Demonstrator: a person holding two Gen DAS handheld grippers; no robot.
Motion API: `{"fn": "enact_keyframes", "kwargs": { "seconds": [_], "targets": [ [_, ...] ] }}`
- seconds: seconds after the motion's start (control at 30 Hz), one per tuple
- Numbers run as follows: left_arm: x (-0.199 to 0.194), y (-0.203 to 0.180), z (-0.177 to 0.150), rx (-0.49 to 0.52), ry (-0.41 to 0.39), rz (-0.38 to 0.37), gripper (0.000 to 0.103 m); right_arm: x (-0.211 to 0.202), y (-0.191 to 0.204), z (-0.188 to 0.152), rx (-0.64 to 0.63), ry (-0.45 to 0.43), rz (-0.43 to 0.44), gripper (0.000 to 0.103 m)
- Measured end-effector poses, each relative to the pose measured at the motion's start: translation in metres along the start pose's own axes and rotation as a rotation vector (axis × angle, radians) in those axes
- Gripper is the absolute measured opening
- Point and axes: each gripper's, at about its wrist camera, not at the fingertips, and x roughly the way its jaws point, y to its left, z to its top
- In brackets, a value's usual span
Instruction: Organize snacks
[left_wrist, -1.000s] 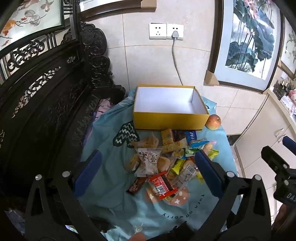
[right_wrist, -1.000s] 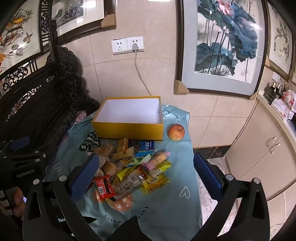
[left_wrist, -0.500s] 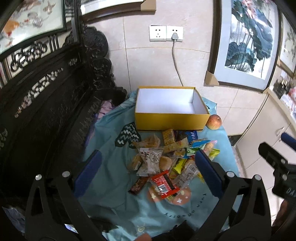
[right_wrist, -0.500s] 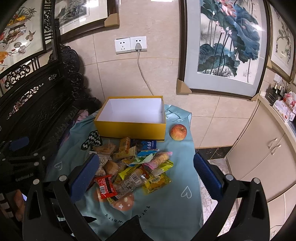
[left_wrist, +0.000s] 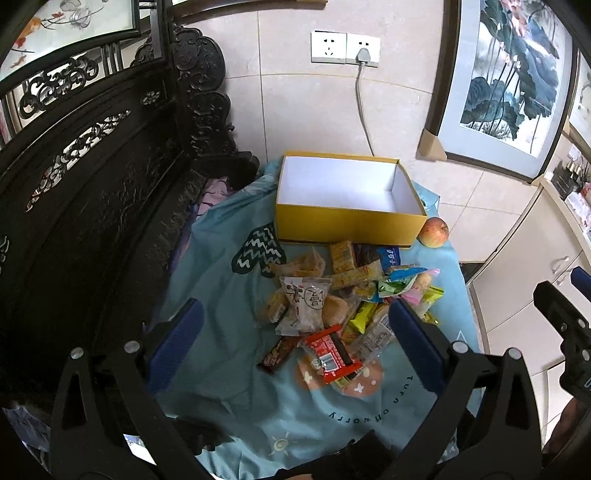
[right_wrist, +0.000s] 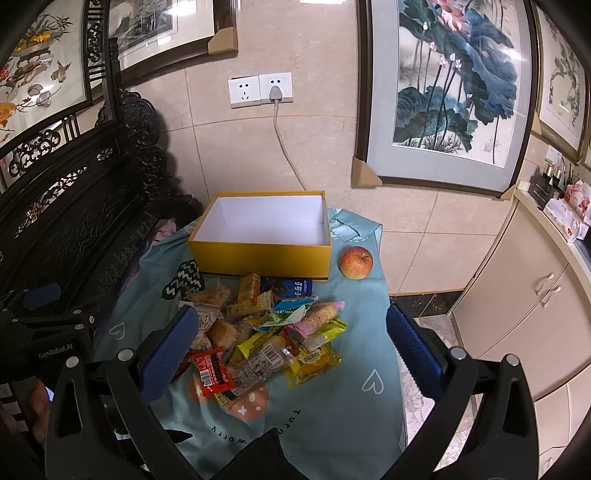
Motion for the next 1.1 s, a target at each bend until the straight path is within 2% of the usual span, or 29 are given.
{"fn": "enact_keyframes", "kwargs": {
  "seconds": [1.1],
  "targets": [
    [0.007, 0.005, 0.002, 0.007, 0.013, -0.019, 0.101, 0.004, 0.012, 0.0, -0.005, 0.023, -0.011, 0.102]
  ]
}}
